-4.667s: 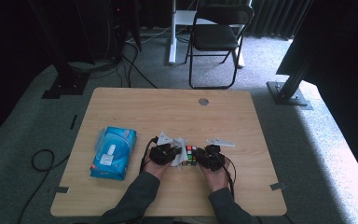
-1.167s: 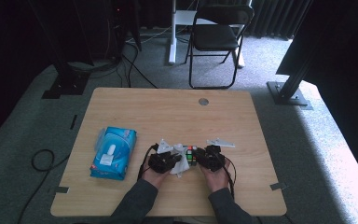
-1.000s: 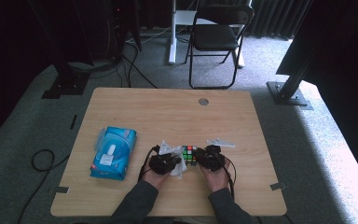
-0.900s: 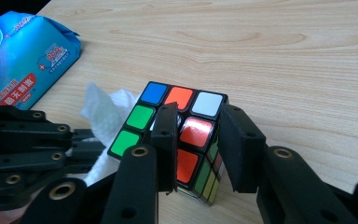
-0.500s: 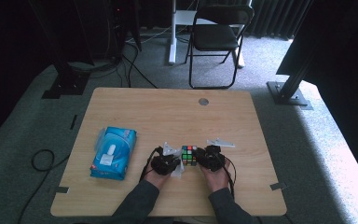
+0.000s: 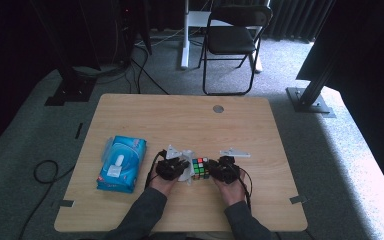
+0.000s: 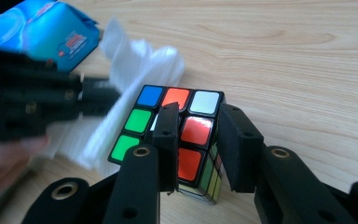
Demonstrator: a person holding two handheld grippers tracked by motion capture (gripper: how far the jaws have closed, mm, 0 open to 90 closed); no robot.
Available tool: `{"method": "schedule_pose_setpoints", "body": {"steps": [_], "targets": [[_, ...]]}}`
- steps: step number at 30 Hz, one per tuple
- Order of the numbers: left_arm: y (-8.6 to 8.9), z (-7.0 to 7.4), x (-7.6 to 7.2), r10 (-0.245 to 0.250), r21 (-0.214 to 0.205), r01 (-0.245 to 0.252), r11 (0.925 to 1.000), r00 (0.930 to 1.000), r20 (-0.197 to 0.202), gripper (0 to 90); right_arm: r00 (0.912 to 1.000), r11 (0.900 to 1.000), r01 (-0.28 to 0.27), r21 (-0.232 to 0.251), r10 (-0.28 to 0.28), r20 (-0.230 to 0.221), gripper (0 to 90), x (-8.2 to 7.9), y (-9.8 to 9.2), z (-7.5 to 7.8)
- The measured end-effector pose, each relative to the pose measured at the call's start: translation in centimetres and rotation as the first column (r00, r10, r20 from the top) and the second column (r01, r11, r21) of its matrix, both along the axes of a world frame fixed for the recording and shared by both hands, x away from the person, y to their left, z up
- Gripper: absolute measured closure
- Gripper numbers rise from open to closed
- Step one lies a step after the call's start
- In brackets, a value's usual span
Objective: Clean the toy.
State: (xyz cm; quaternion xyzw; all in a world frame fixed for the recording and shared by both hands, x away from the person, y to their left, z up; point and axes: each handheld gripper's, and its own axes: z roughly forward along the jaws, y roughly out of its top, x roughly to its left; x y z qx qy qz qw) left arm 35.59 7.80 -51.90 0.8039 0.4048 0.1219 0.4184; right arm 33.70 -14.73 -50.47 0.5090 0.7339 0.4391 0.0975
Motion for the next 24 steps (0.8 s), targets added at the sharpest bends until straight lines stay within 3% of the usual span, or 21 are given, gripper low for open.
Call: {"method": "schedule_pose_setpoints", "body": {"steps": [3,5,10,12,16,24], "targets": [[0.4,0.3,0.5,0.022,-0.001,-0.022,0.9998,0.9997,0.01,86.4,0.9997,0.9997,-0.023,-0.003,0.023,0.005,70.0,-0.1,0.2,0.0],[0.5,0.4,0.8,0.029,-0.003,-0.029,0.9996,0.9995,0.01,86.4,0.9973,0.9974,-0.073,-0.002,0.073,0.011,70.5,-0.2,0.5,-0.1],[0.1,0.1,0.7,-0.001,0.001,0.001,1.0,1.0,-0.001,86.4,0.995,0.9951,-0.098,-0.009,0.098,0.019,70.5,-0.3,0.8,0.0],[-0.1,0.0,0.4,-0.003,0.017,0.003,0.9998,1.0,0.005,86.4,0.9962,0.9965,-0.083,-0.002,0.084,0.027,68.0,-0.3,0.8,-0.2],[-0.1,0.1,-0.3,-0.015,0.011,0.015,0.9998,0.9999,-0.001,86.4,0.9989,0.9993,-0.037,-0.008,0.037,0.028,62.0,-0.2,0.7,-0.2],[-0.9,0.1,-1.6,-0.021,-0.011,0.021,0.9997,0.9996,-0.02,86.3,0.9982,0.9977,0.048,-0.048,-0.047,0.037,61.3,-0.3,0.7,0.2]]}}
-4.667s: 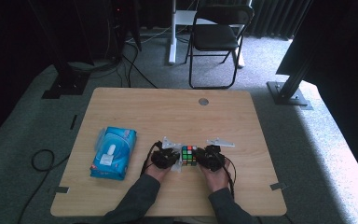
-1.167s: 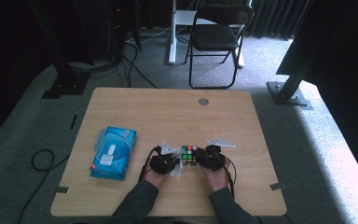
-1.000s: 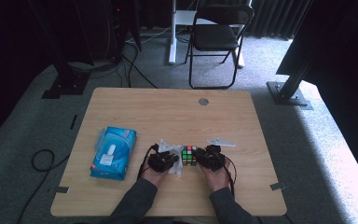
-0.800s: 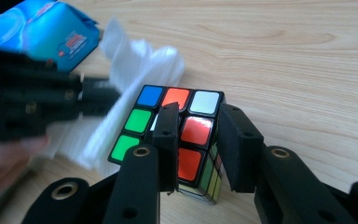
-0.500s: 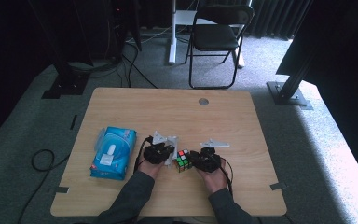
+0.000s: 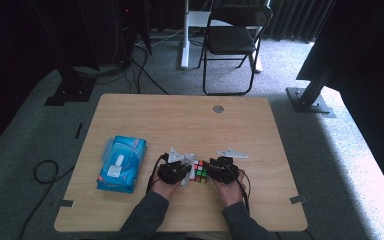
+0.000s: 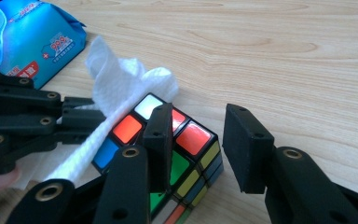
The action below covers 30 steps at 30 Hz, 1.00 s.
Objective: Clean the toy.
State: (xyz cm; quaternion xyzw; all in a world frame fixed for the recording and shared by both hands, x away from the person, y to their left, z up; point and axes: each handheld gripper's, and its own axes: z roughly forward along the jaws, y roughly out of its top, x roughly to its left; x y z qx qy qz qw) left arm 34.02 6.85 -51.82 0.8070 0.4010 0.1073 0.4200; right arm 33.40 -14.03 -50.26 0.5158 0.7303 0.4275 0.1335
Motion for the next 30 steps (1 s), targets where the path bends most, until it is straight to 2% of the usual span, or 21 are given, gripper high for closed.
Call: {"method": "schedule_pose_setpoints", "body": {"steps": [3,10,19,28,30], "targets": [[-0.1,0.0,-0.2,-0.002,0.003,0.002,1.0,1.0,-0.003,86.3,0.9999,1.0,-0.002,0.005,0.002,-0.011,60.2,-0.2,-0.1,0.1],[0.2,-0.3,-0.7,-0.003,0.006,0.003,1.0,1.0,-0.002,86.2,0.9993,0.9998,-0.007,-0.016,0.007,-0.036,60.1,-1.0,-0.1,0.4],[0.0,-0.4,-1.0,0.002,-0.011,-0.002,0.9999,0.9999,-0.012,86.3,0.9978,0.9997,-0.019,-0.014,0.018,-0.064,63.0,-1.1,0.0,0.6],[-0.1,-0.4,-1.5,-0.009,-0.003,0.009,1.0,0.9999,-0.006,86.2,0.996,0.9993,-0.019,-0.033,0.016,-0.088,64.4,-1.1,-0.1,0.8],[-0.1,-0.4,-1.6,-0.01,-0.006,0.01,0.9999,0.9999,-0.004,86.3,0.9963,0.9997,-0.016,-0.016,0.014,-0.084,64.5,-1.2,-0.3,0.6]]}}
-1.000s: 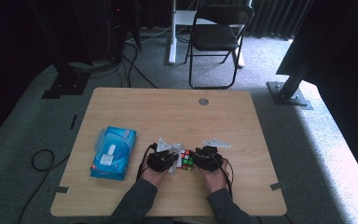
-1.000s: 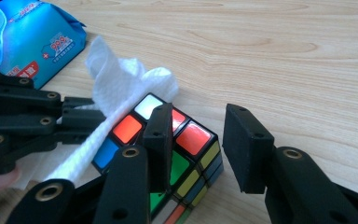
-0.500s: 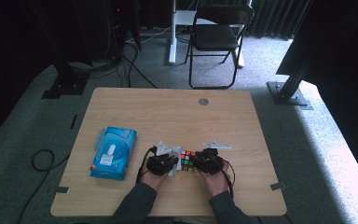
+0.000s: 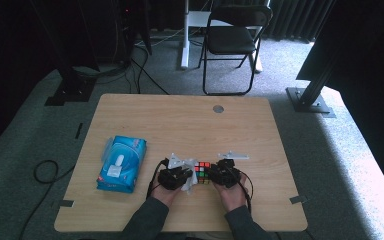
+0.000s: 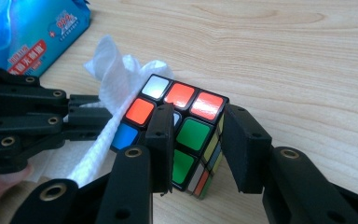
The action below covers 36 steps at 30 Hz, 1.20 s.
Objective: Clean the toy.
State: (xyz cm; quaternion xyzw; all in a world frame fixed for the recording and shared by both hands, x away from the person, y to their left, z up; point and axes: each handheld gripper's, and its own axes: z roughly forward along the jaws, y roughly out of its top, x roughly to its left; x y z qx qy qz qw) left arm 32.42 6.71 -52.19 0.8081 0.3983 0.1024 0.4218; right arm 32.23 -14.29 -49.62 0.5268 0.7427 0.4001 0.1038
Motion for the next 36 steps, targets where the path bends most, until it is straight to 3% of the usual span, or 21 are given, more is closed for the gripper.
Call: {"method": "schedule_pose_setpoints", "body": {"steps": [12,18,22,36], "targets": [[0.5,0.9,1.2,0.021,-0.028,-0.021,0.9994,0.9997,0.012,86.2,0.9984,0.9988,0.027,0.041,-0.029,0.048,70.5,1.0,-0.5,-0.6],[0.9,1.3,2.3,0.03,-0.047,-0.029,0.9985,0.9995,0.015,86.3,0.998,0.9976,0.037,0.058,-0.04,0.048,70.6,1.4,-0.6,-0.7],[0.2,1.4,2.8,0.003,-0.034,-0.002,0.9994,0.9995,0.032,86.3,0.9978,0.9976,0.038,0.058,-0.041,0.051,70.7,1.5,-0.5,-0.7],[-0.4,0.9,4.2,-0.009,-0.013,0.009,0.9999,0.9998,0.02,86.3,0.9979,0.9977,0.039,0.055,-0.042,0.049,69.4,1.5,-0.5,-0.7]]}}
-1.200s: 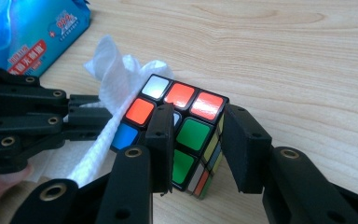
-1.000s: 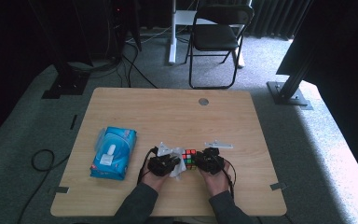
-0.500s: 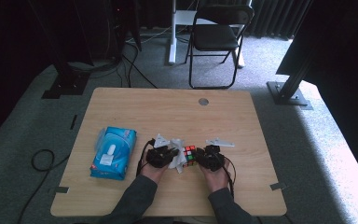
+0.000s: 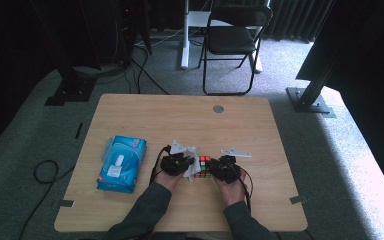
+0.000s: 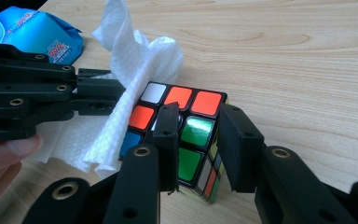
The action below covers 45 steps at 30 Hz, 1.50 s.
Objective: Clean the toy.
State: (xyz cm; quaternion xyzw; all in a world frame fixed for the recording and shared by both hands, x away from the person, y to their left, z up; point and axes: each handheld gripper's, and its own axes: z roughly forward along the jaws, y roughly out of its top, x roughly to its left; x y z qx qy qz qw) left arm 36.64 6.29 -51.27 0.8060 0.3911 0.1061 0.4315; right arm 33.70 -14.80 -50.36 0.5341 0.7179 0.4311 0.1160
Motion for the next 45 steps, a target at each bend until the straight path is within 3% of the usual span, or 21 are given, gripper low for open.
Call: {"method": "schedule_pose_setpoints", "body": {"steps": [4,10,11,15,23,28,32,35,39,45], "targets": [[0.0,-0.6,0.2,0.011,0.009,-0.011,0.9999,0.9998,-0.013,86.3,1.0,1.0,0.002,-0.001,-0.002,0.001,69.4,0.0,0.0,0.0],[-0.5,-2.8,0.2,0.009,0.076,-0.005,0.9971,0.9984,-0.056,86.4,1.0,1.0,0.004,0.0,-0.004,0.004,69.4,-0.1,0.0,0.0],[-0.5,-3.0,0.2,0.01,0.07,-0.006,0.9976,0.9984,-0.056,86.4,1.0,1.0,0.004,-0.001,-0.004,0.004,69.4,-0.1,0.0,0.0],[-0.5,-2.8,0.2,0.004,0.088,0.0,0.9961,0.9986,-0.053,86.4,1.0,1.0,0.005,0.0,-0.005,0.004,69.5,-0.1,0.1,0.0],[-0.5,-2.7,0.0,0.014,0.08,-0.011,0.9968,0.9989,-0.045,86.3,1.0,1.0,0.004,0.001,-0.004,0.006,69.4,-0.1,0.0,0.0],[-0.3,-1.3,-0.3,0.01,0.055,-0.009,0.9985,0.9998,-0.016,86.3,1.0,1.0,0.004,0.003,-0.004,0.005,69.4,-0.1,0.0,-0.1],[0.2,0.1,-0.7,0.008,0.007,-0.008,0.9999,0.9999,0.013,86.1,1.0,1.0,0.005,0.003,-0.005,0.004,69.4,-0.1,0.0,-0.1],[0.1,0.6,-1.0,-0.008,0.012,0.008,0.9999,0.9998,0.018,86.0,1.0,1.0,0.005,0.004,-0.005,0.004,69.4,-0.1,0.0,-0.1],[0.0,0.2,-1.3,-0.021,0.036,0.021,0.9991,0.9997,0.015,86.0,1.0,1.0,0.004,0.004,-0.004,0.004,69.4,-0.1,0.0,-0.1],[-0.3,-1.4,-1.1,-0.015,0.07,0.017,0.9974,0.9996,-0.023,86.2,1.0,0.9999,0.008,0.006,-0.008,0.003,69.5,-0.1,0.0,-0.1]]}}
